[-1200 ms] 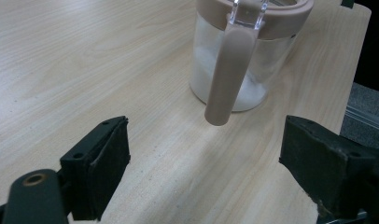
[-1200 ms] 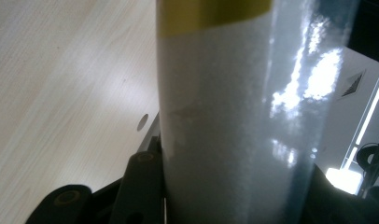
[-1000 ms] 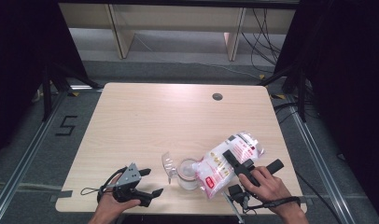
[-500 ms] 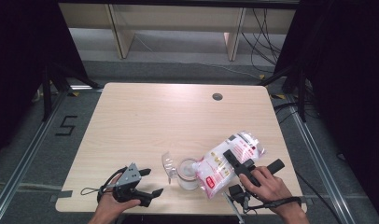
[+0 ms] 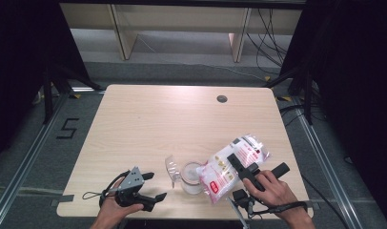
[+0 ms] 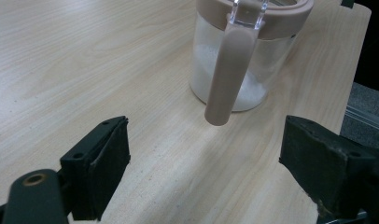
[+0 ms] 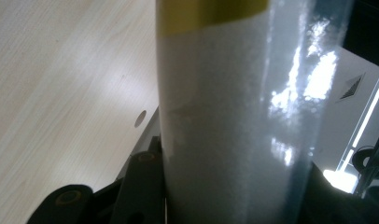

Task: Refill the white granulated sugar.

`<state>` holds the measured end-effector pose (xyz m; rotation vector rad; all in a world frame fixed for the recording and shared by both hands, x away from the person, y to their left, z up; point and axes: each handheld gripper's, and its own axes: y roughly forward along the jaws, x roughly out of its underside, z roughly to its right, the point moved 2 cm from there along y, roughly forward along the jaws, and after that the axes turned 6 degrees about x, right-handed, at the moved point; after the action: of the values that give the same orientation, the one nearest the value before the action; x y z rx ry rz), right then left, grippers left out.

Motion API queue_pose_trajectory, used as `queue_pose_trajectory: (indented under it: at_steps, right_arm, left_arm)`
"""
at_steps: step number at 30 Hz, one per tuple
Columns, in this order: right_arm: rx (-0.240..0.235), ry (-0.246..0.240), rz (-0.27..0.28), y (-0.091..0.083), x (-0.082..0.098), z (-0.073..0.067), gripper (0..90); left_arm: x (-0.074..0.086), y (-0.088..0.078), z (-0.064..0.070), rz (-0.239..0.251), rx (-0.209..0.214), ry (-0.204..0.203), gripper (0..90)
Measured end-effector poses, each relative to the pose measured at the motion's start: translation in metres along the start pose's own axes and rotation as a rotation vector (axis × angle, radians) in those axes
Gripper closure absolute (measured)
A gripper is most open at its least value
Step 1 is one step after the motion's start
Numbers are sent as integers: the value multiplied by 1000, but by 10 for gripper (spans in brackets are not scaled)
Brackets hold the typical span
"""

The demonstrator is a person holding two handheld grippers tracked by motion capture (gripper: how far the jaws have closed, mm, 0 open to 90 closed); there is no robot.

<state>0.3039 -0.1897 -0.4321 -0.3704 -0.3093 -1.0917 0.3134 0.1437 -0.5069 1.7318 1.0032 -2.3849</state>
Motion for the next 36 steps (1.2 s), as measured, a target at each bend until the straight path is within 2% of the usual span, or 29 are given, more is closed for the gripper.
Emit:
queue_pose_trajectory:
  at_steps: [4,5,8,10,12,14,15,18,25,26,29,30,34,35,36]
  right_arm:
    - [4,7,-9,-1,0,0,665]
    - [4,7,-9,-1,0,0,665]
    - [9,11,-6,-1,0,1,665]
    - [4,0,-12,-2,0,0,666]
    - [3,-10,-11,-1,1,1,666]
    - [8,-5,-10,-2,1,2,666]
    - [7,-5,-12,-2,1,2,666]
    - [4,-20,-14,-1,0,1,667]
    - [4,-20,-7,-2,0,3,668]
    - [6,-35,2,-1,0,4,668]
    - [11,-15,-11,-2,1,3,668]
    - [14,-16,-13,-2,1,4,669]
    - [6,-14,-11,-3,1,4,669]
    - [5,-19,-13,-3,1,4,669]
    - [3,-16,-13,-2,0,4,669]
  left_arm:
    - [0,0,-1,-7,-3,9,154]
    - [0,-1,-2,-27,-11,20,154]
    - [0,-1,-2,-25,-9,25,154]
    - [0,0,0,0,1,3,154]
    - [0,0,0,1,0,-4,154]
    - [0,-1,-2,-26,-10,23,154]
    - [0,0,0,-3,-1,4,154]
    - [0,0,0,4,7,5,154]
    - [0,0,0,1,0,-2,154]
    - [0,-1,-2,-27,-11,24,154]
    - [0,-1,-2,-21,-11,16,154]
    - [0,0,0,-6,-3,2,154]
    - [0,-1,-2,-27,-14,21,154]
    - [0,0,-1,-6,-2,7,154]
    - [0,0,-1,-9,-4,8,154]
